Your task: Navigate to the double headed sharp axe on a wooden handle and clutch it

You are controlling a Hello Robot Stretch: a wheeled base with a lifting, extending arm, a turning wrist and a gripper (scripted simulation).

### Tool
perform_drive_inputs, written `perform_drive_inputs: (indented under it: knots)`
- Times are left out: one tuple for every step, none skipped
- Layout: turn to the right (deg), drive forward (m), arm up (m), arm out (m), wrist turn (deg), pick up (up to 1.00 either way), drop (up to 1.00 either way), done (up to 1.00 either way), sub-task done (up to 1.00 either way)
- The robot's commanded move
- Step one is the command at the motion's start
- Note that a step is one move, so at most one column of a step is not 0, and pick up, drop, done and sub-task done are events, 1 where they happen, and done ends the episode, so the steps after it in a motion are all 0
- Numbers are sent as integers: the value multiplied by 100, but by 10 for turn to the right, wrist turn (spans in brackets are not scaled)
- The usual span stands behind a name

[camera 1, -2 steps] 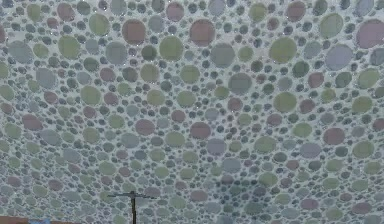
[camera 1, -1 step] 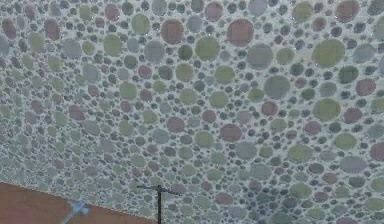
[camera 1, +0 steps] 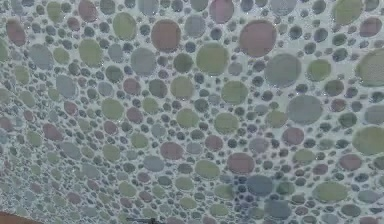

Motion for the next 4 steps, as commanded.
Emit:
perform_drive_inputs:
  knots:
    - [-450,0,0,0,0,0,0,0,0]
    - [-450,0,0,0,0,0,0,0,0]
    - [-150,0,0,0,0,0,0,0,0]
    - [0,0,42,0,0,0,0,0,0]
